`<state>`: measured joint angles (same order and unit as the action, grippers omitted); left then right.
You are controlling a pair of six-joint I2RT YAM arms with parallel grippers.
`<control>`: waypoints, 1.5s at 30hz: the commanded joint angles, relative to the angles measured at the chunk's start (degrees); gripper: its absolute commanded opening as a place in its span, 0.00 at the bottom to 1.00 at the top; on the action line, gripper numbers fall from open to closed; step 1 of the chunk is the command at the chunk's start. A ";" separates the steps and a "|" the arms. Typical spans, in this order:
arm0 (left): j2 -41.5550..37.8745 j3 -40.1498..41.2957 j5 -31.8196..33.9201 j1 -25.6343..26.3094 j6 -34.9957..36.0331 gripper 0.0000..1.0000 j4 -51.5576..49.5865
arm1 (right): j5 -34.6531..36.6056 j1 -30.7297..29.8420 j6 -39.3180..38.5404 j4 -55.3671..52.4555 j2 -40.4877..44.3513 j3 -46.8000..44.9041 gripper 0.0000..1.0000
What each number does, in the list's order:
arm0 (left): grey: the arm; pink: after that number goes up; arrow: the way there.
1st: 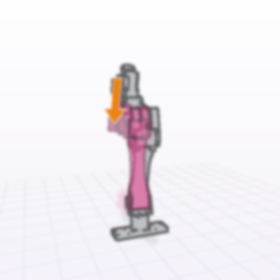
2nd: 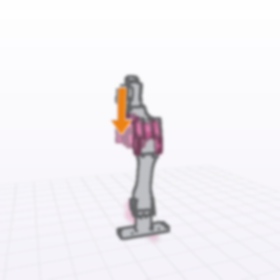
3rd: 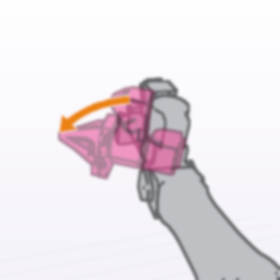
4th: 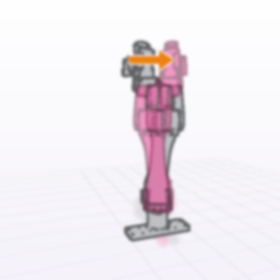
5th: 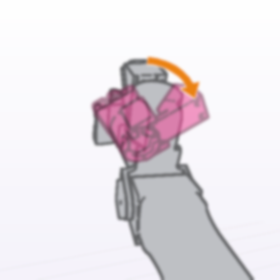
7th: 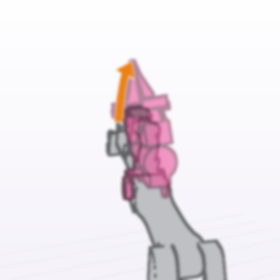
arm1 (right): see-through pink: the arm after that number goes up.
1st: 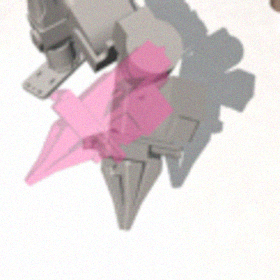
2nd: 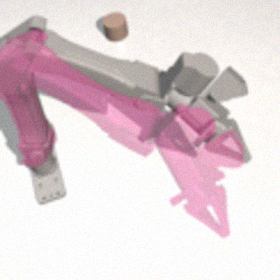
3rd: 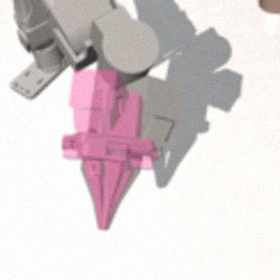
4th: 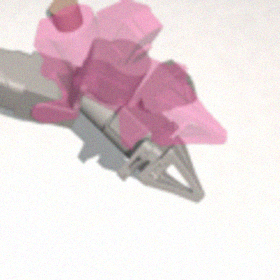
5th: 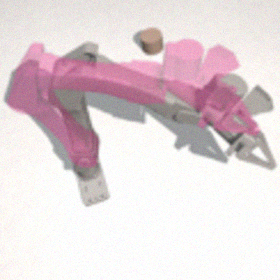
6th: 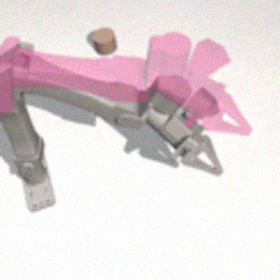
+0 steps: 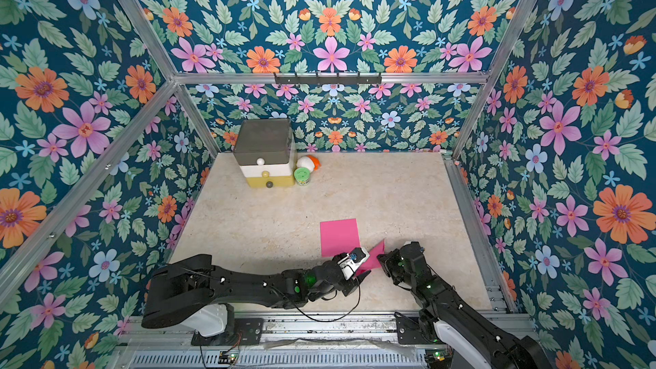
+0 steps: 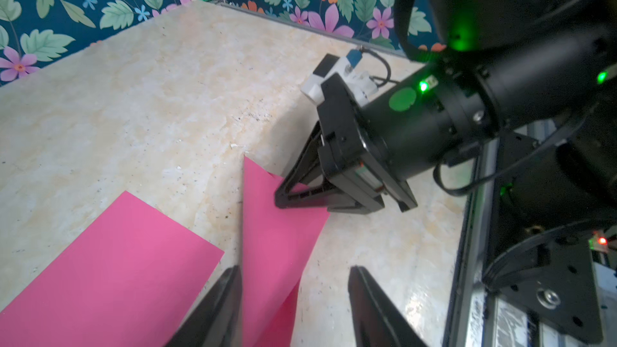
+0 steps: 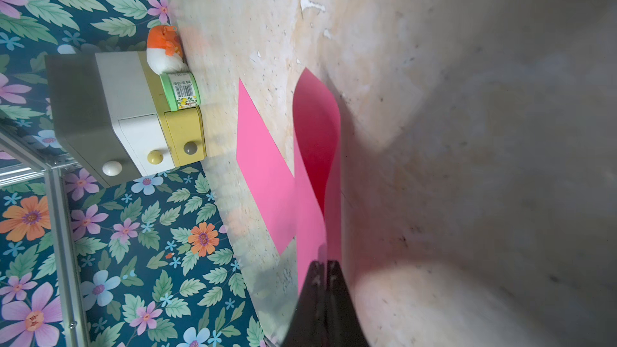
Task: Fold the square paper diagonally
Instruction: Fold the paper at the center of the board.
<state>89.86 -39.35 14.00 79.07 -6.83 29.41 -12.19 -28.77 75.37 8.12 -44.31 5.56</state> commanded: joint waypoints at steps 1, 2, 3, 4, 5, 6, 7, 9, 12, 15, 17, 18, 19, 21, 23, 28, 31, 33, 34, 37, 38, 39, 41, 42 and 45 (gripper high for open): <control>-0.49 0.63 0.76 -0.03 2.92 0.61 0.50 | 0.14 -0.03 1.45 -0.98 1.27 1.67 0.03; -0.55 0.66 1.26 -0.05 3.86 0.62 0.95 | 0.44 -0.05 1.44 -1.80 1.83 2.19 0.03; -0.04 0.44 2.06 -0.06 4.92 0.64 1.29 | 0.81 -0.05 1.54 -2.77 2.15 2.80 0.04; 0.82 -0.02 3.07 -0.05 6.08 0.68 1.52 | 1.01 -0.05 1.63 -3.70 2.40 3.32 0.04; 1.63 -0.65 3.89 -0.02 6.88 0.72 1.66 | 1.10 -0.04 1.75 -4.29 2.41 3.63 0.04; 2.80 -1.24 4.51 -0.04 7.66 0.74 2.14 | 1.11 -0.01 1.86 -4.70 2.35 4.03 0.03; 3.88 -1.50 5.03 0.01 8.81 0.75 3.29 | 0.97 -0.05 1.97 -5.15 2.21 4.22 0.03; 5.73 -2.40 6.03 -0.05 10.24 0.74 4.60 | 0.74 -0.05 2.06 -5.47 2.06 4.63 0.02; 7.93 -2.86 6.96 -0.05 12.43 0.69 7.60 | 0.68 -0.04 2.06 -6.39 2.57 4.89 0.02; 10.39 -4.10 8.44 0.01 14.39 0.60 8.23 | 0.85 -0.05 2.16 -7.76 3.13 5.24 0.02; 11.71 -4.67 8.89 0.03 15.49 0.53 8.75 | 0.56 -0.05 2.40 -8.37 3.33 5.34 0.02; 12.40 -4.95 8.85 0.01 16.00 0.51 8.92 | 0.36 -0.01 2.56 -8.46 3.46 5.29 0.02; 12.97 -5.33 8.85 -0.04 16.23 0.49 8.83 | 0.33 -0.05 2.75 -8.67 3.61 5.31 0.02; 13.79 -5.73 9.69 -0.01 16.32 0.44 9.29 | 0.40 -0.05 3.10 -9.12 3.79 5.25 0.02; 14.17 -5.48 11.00 -0.04 16.29 0.40 10.82 | 0.37 -0.01 3.36 -9.47 4.01 5.02 0.02; 16.06 -7.14 10.96 -0.02 15.80 0.31 11.05 | -0.04 -0.03 3.82 -8.31 4.29 4.17 0.02; 17.07 -7.94 10.37 0.01 15.54 0.30 11.11 | -0.14 -0.03 3.73 -8.08 4.32 4.19 0.02; 17.30 -8.13 10.24 0.03 15.24 0.25 11.20 | -0.12 0.03 3.77 -8.04 4.60 4.10 0.02; 17.28 -8.11 10.01 -0.09 15.03 0.23 11.20 | -0.17 -0.03 3.77 -8.20 4.72 4.06 0.02; 17.27 -8.02 9.46 -0.07 14.41 0.08 11.03 | 0.04 -0.05 3.82 -8.50 5.08 3.84 0.03; 17.19 -7.98 9.30 -0.08 14.11 0.03 10.81 | 0.27 -0.05 3.82 -8.47 5.12 3.71 0.06; 17.19 -7.94 9.19 -0.11 13.62 0.00 10.61 | 0.36 -0.05 3.82 -8.63 5.25 3.59 0.12; 17.10 -7.72 8.86 -0.15 12.60 0.00 10.41 | 0.94 0.03 3.77 -9.24 5.50 3.58 0.28; 16.93 -7.39 8.69 -0.30 11.69 0.00 10.41 | 1.31 -0.05 3.73 -9.74 5.70 3.58 0.36; 15.95 -6.07 6.59 -1.55 7.69 0.00 10.84 | 2.67 -0.01 3.48 -11.20 6.77 3.69 0.54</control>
<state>106.56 -46.06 22.22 78.37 5.34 39.18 -11.70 -28.80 79.35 -1.37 -38.13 9.15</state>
